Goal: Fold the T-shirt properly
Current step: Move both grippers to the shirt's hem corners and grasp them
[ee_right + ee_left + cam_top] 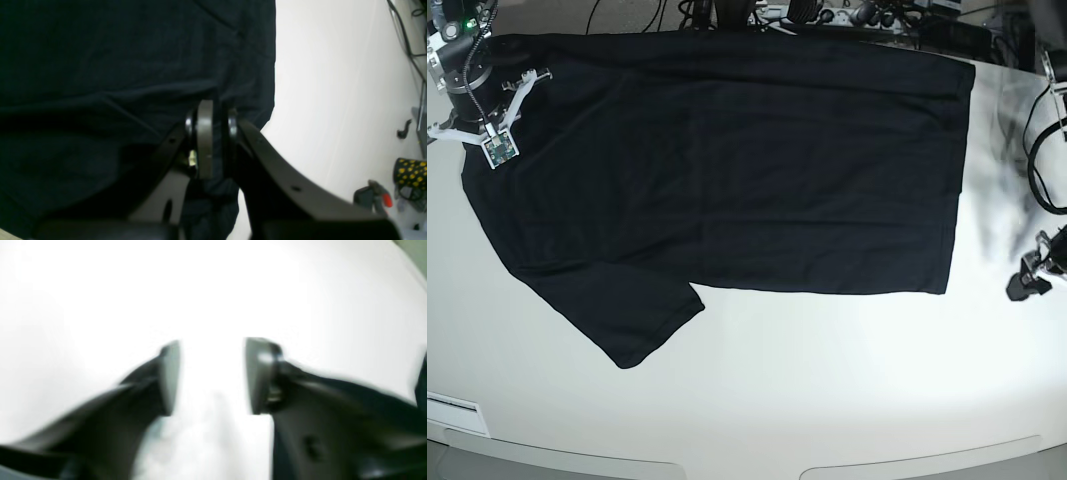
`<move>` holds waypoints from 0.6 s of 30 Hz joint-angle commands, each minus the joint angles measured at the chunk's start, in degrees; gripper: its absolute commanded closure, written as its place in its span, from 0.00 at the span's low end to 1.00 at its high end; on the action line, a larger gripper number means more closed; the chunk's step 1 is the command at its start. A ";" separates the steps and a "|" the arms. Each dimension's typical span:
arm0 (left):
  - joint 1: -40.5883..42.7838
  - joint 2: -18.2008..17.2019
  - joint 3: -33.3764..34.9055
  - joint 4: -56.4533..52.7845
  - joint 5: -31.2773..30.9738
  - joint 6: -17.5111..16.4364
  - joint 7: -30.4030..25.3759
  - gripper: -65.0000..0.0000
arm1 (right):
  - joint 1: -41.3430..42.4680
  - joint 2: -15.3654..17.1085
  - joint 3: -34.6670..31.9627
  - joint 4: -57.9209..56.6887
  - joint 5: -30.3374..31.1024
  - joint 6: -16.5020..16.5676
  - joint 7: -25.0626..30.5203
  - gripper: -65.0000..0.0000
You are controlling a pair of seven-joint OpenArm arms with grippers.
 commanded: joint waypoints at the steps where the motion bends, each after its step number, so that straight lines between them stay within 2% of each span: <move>1: -3.34 -0.24 0.96 -1.70 -2.23 -1.01 0.81 0.47 | -0.02 0.70 0.48 0.81 -0.63 -0.44 1.09 0.87; 3: -5.79 1.53 3.78 -6.23 -2.60 -2.12 3.13 0.47 | -0.02 0.72 0.48 0.81 -0.63 -0.44 1.81 0.87; 6: -7.15 3.76 7.91 -9.31 -2.60 -2.16 3.54 0.47 | -0.04 0.70 0.48 0.81 -0.63 -0.44 1.99 0.87; 9: -7.10 5.77 10.51 -9.38 -2.56 -2.16 3.93 0.47 | -0.04 0.70 0.48 0.81 -0.66 -0.46 1.97 0.87; 14: -7.10 9.22 13.22 -9.38 -2.58 -2.14 7.93 0.47 | 0.81 0.70 0.48 0.81 -0.59 -0.44 1.99 0.87; 18: -7.10 10.14 14.27 -9.35 -2.60 -2.12 8.96 0.48 | 2.56 0.70 0.48 0.81 -0.20 -0.48 2.29 0.87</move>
